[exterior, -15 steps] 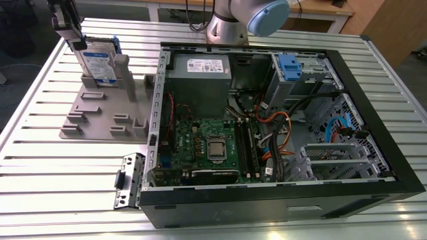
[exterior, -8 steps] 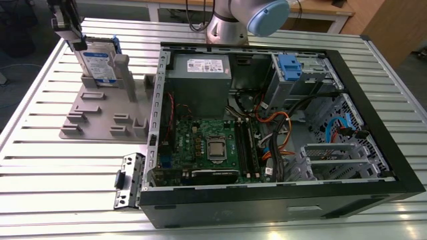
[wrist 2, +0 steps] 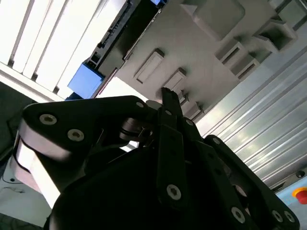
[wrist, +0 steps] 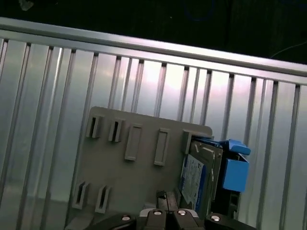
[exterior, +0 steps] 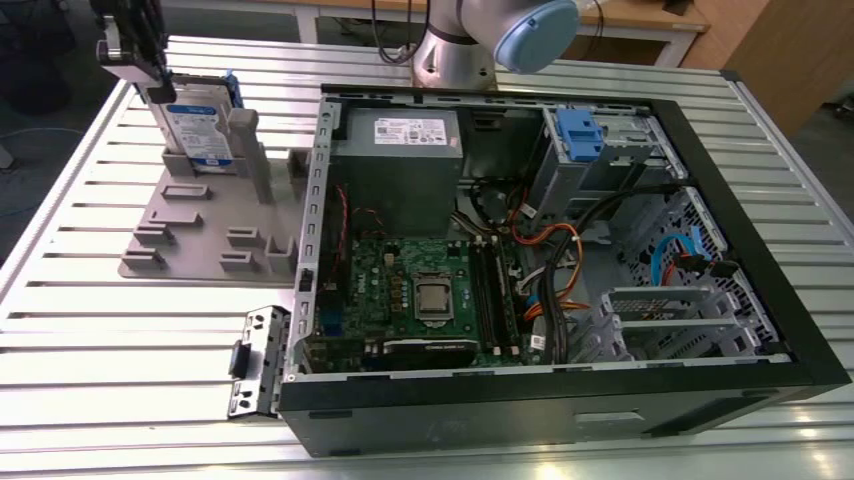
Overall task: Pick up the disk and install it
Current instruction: 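Pick up the disk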
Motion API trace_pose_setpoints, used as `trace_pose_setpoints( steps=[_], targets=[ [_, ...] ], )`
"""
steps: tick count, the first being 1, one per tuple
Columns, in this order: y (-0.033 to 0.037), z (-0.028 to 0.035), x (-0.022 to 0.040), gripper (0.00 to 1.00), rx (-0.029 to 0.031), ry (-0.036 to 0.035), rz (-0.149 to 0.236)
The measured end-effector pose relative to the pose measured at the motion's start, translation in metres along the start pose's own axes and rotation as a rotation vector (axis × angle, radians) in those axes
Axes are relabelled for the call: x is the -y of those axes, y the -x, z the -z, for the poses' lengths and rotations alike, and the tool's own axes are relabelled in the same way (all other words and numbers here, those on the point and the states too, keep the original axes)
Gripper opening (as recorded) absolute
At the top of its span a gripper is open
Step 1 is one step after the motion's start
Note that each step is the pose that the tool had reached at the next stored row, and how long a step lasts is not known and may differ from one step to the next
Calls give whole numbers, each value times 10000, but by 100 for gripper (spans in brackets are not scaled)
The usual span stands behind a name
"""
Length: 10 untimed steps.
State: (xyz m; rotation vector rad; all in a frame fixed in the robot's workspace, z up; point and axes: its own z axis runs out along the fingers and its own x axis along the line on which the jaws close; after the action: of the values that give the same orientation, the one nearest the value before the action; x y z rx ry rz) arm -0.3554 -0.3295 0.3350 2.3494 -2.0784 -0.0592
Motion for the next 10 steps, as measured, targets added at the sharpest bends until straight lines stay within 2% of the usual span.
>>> trace_pose_setpoints(
  steps=[10],
  targets=[
    [0, -12, 1, 10, 49, -49, -1823]
  ],
)
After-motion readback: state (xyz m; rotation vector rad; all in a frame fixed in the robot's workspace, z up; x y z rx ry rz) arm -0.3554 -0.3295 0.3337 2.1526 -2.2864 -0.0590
